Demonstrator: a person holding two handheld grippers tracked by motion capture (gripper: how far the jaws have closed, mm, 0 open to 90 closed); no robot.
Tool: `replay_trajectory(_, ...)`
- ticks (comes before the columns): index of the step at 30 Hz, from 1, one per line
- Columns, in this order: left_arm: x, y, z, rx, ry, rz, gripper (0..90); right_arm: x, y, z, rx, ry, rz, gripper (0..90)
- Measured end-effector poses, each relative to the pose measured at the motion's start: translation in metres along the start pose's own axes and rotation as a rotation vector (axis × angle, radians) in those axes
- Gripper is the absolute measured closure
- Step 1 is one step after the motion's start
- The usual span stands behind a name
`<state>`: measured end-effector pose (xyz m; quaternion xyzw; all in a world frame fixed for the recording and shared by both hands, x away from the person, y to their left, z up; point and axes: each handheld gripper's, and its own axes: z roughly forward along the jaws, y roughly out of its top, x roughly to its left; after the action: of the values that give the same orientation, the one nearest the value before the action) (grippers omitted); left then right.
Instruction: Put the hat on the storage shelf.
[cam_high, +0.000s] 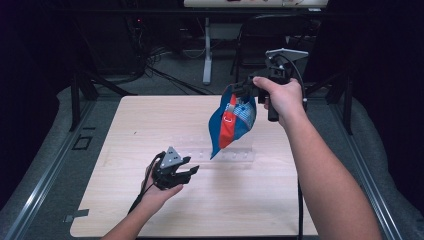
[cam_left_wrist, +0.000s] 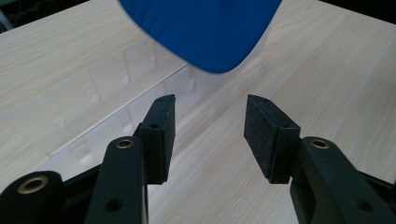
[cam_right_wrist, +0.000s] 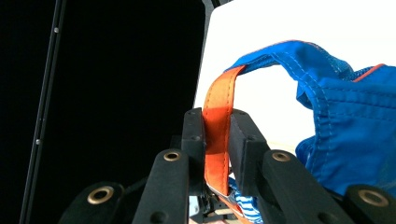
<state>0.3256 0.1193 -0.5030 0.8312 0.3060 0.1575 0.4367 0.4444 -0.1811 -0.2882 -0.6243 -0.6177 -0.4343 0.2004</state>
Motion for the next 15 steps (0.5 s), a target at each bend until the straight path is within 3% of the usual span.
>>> replay_trajectory(7,-0.012,0.019,0.012,-0.020,0.019,0.042,52.2,-0.002,0.002,0.004,-0.004,-0.009,-0.005,77.6)
replay_trajectory(15,-0.013,0.027,0.024,-0.009,0.048,0.053,54.9,-0.010,0.003,0.008,0.000,-0.013,0.014,77.6)
